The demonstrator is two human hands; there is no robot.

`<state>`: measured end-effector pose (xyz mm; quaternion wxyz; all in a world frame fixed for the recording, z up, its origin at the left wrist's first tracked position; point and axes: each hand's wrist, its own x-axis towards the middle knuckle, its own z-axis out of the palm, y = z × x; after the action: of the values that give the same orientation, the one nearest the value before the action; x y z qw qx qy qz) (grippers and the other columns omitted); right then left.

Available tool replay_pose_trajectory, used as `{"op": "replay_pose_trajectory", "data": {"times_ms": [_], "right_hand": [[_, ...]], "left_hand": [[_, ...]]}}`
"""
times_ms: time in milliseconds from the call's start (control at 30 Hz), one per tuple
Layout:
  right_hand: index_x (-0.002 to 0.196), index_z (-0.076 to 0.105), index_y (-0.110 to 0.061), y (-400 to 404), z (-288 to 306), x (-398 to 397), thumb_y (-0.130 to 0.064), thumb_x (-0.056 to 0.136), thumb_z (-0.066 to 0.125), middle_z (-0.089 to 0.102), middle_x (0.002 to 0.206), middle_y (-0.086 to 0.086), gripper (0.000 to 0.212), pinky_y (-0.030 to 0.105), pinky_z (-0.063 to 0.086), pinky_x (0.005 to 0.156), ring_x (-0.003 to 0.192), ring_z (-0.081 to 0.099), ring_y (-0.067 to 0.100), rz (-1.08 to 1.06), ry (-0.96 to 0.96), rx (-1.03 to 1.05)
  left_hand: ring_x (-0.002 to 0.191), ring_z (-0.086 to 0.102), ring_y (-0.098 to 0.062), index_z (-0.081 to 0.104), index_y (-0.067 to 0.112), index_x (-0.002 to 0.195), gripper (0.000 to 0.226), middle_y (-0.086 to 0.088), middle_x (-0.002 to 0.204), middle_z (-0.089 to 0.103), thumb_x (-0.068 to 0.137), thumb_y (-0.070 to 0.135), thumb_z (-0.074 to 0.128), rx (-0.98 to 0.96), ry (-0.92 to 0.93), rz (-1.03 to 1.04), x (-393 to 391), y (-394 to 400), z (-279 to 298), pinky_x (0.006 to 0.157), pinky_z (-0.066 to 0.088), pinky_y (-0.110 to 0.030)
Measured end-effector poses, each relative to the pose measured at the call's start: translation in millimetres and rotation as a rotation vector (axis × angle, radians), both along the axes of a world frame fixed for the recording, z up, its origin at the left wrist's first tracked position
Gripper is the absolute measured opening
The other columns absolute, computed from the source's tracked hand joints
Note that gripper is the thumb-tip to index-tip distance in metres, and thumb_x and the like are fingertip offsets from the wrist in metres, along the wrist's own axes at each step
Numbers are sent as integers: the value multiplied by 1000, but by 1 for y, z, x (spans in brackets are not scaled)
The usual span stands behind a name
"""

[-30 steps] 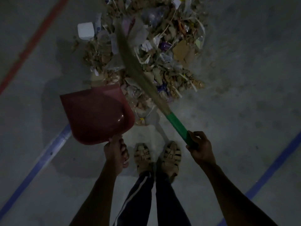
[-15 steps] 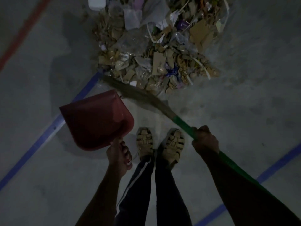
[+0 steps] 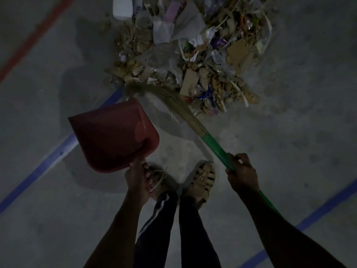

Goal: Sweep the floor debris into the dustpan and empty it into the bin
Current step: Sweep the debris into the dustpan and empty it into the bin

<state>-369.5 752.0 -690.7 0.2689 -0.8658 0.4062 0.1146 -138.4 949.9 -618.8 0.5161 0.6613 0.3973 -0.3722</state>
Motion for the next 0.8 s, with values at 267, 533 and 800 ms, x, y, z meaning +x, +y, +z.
{"op": "replay_pose_trajectory", "data": {"times_ms": [267,533,800], "right_hand": [[126,65,-9,35,-13,17,4,62,77,54,114,13,66,44,59,64,73,65,37,24,-68,170],[128,63,-5,61,-5,91,9,73,71,54,115,13,58,37,54,81,91,63,36,8,-111,272],[139,53,-10,97,-10,190,-22,84,71,48,118,15,58,46,52,92,102,57,39,160,116,465]], "left_hand": [[29,32,-11,43,18,68,32,3,44,39,99,24,51,32,68,65,-13,41,-3,34,25,-14],[33,27,-12,45,21,67,29,4,49,36,94,29,52,68,122,124,10,84,-5,46,19,-18],[32,26,-11,42,20,67,32,5,47,34,95,27,55,32,66,203,50,121,-4,38,22,-15]]}}
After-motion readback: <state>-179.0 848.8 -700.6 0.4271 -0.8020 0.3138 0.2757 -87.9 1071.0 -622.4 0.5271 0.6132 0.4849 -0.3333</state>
